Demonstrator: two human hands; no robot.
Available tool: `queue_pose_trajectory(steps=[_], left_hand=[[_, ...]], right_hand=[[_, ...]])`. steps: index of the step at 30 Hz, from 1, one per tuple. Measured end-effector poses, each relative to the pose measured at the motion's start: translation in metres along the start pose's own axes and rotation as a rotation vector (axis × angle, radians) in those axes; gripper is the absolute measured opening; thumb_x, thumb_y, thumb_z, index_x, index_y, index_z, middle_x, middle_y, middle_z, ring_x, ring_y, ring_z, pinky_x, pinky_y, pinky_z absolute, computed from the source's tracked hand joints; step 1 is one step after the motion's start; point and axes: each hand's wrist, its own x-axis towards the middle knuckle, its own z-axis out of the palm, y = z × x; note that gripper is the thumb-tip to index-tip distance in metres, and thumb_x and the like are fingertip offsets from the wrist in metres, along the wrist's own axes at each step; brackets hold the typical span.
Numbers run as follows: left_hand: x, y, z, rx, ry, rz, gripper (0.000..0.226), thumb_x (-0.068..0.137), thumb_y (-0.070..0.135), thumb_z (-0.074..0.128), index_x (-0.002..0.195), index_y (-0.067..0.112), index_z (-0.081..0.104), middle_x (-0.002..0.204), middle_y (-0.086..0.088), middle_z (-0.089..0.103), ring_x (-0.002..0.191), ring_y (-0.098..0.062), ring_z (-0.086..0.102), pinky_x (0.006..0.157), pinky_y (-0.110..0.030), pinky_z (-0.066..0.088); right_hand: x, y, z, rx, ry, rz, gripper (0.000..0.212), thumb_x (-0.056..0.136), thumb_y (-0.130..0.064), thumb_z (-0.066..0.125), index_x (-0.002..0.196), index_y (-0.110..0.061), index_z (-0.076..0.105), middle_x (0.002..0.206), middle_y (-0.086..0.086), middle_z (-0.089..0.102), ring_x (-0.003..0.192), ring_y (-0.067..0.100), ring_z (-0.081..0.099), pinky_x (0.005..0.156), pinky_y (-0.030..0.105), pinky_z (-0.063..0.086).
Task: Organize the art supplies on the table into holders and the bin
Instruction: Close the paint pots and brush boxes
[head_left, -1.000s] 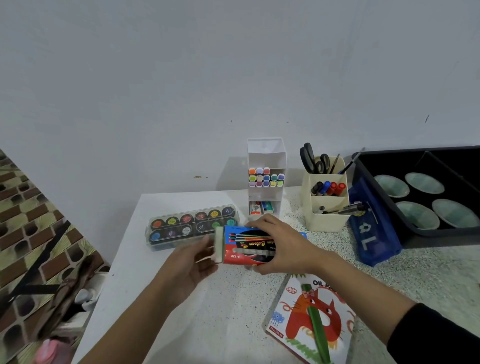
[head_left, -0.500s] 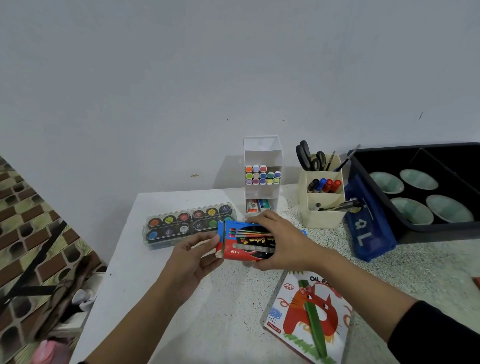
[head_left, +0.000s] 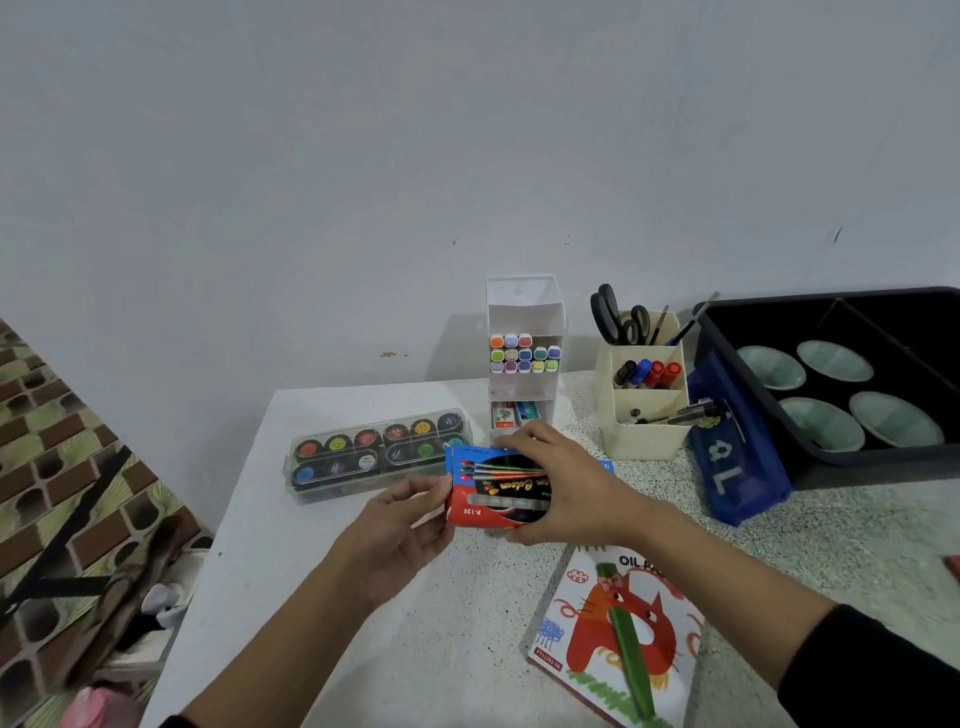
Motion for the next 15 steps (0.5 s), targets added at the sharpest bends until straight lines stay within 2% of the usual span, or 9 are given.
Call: queue_pose_trajectory(steps=[3, 5, 9, 12, 14, 15], left_hand=[[0.0, -0.002, -0.001, -0.01, -0.04, -0.062, 0.023, 0.074, 0.016, 0.073, 0.094, 0.01, 0.063, 0.112, -0.018, 0.072, 0.096, -0.028, 0.072, 0.071, -0.034, 0.058], [0.002, 0.0, -0.003, 0.022, -0.062, -0.061, 0.021, 0.076, 0.015, 0.072, 0.094, 0.008, 0.062, 0.112, -0.019, 0.072, 0.095, -0.029, 0.073, 0.069, -0.033, 0.059], [0.007, 0.002, -0.003, 0.125, -0.062, 0.022, 0.023, 0.075, 0.014, 0.072, 0.091, 0.005, 0.06, 0.111, -0.021, 0.072, 0.095, -0.031, 0.072, 0.07, -0.034, 0.061], [0.01, 0.001, -0.002, 0.174, -0.004, 0.07, 0.012, 0.083, 0.011, 0.07, 0.089, 0.004, 0.062, 0.11, -0.021, 0.072, 0.093, -0.031, 0.073, 0.064, -0.034, 0.062], [0.012, 0.001, -0.001, 0.217, 0.028, 0.122, 0.005, 0.088, 0.006, 0.067, 0.093, 0.005, 0.067, 0.11, -0.018, 0.072, 0.096, -0.031, 0.073, 0.067, -0.037, 0.061], [0.013, 0.001, -0.001, 0.242, 0.041, 0.162, 0.009, 0.088, 0.005, 0.067, 0.097, 0.007, 0.069, 0.11, -0.017, 0.071, 0.097, -0.031, 0.073, 0.07, -0.04, 0.061]], right_hand=[[-0.001, 0.001, -0.001, -0.004, -0.017, -0.008, 0.089, 0.065, -0.042, 0.088, 0.142, -0.027, 0.046, 0.124, -0.017, 0.041, 0.114, 0.001, 0.046, 0.1, 0.019, 0.041], [-0.001, 0.003, -0.002, -0.008, -0.024, -0.017, 0.089, 0.064, -0.042, 0.089, 0.142, -0.027, 0.047, 0.123, -0.016, 0.041, 0.114, 0.001, 0.046, 0.1, 0.018, 0.04], [-0.001, 0.004, -0.002, -0.005, -0.04, -0.033, 0.088, 0.065, -0.041, 0.088, 0.142, -0.026, 0.048, 0.122, -0.016, 0.042, 0.113, 0.001, 0.047, 0.1, 0.018, 0.041], [-0.001, 0.005, -0.001, -0.012, -0.043, -0.033, 0.087, 0.065, -0.042, 0.088, 0.141, -0.026, 0.048, 0.122, -0.016, 0.042, 0.114, 0.001, 0.046, 0.099, 0.019, 0.041], [0.0, 0.006, -0.001, 0.0, -0.024, -0.023, 0.087, 0.064, -0.043, 0.088, 0.14, -0.027, 0.049, 0.122, -0.017, 0.042, 0.113, 0.0, 0.047, 0.099, 0.018, 0.042], [0.001, 0.007, -0.001, -0.001, -0.02, -0.018, 0.088, 0.064, -0.044, 0.088, 0.14, -0.027, 0.049, 0.122, -0.018, 0.042, 0.113, 0.0, 0.048, 0.099, 0.019, 0.043]])
